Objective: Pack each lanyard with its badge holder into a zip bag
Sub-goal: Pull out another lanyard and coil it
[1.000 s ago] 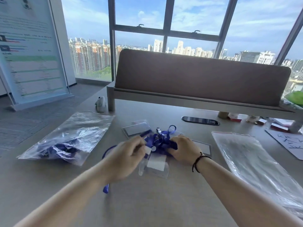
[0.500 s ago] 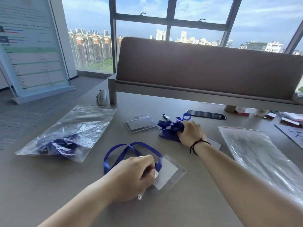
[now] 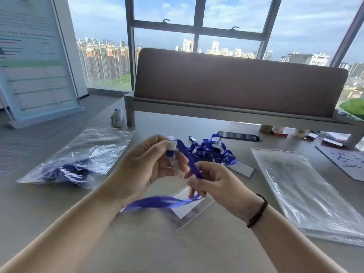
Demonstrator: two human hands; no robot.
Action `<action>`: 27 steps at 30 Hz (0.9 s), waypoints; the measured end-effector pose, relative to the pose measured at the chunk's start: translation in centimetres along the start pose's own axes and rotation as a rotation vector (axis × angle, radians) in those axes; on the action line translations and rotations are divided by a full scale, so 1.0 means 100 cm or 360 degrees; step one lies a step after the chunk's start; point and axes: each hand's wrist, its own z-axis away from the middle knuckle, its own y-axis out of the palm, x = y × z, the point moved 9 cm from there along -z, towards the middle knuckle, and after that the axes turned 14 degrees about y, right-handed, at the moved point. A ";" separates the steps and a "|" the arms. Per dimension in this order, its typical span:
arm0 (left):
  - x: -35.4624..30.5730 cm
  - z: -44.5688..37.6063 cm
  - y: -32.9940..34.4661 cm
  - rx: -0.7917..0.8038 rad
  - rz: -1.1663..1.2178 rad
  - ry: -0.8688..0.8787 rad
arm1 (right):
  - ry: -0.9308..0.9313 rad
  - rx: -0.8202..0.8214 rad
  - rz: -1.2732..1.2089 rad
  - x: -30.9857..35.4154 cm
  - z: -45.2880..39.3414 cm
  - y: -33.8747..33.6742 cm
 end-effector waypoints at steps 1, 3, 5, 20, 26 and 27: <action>-0.005 -0.002 -0.002 -0.0035 0.0106 -0.0013 | 0.0002 0.0005 -0.0038 -0.003 0.003 -0.002; -0.009 -0.006 -0.004 -0.0060 0.0298 -0.0053 | 0.0058 0.0086 -0.0257 -0.011 0.007 -0.002; 0.002 -0.006 -0.004 -0.0107 0.0440 -0.0172 | 0.0137 0.0034 -0.0534 -0.020 0.006 -0.006; 0.079 0.018 -0.019 -0.0424 0.0748 -0.0446 | 0.0294 -0.0410 0.0320 -0.060 0.005 -0.025; 0.070 0.013 -0.037 -0.0614 0.0356 -0.0151 | 0.0114 -0.0393 0.0799 -0.047 0.013 -0.007; 0.068 0.013 -0.042 -0.0641 0.0278 -0.0106 | 0.0096 -0.0391 0.0857 -0.045 0.014 -0.006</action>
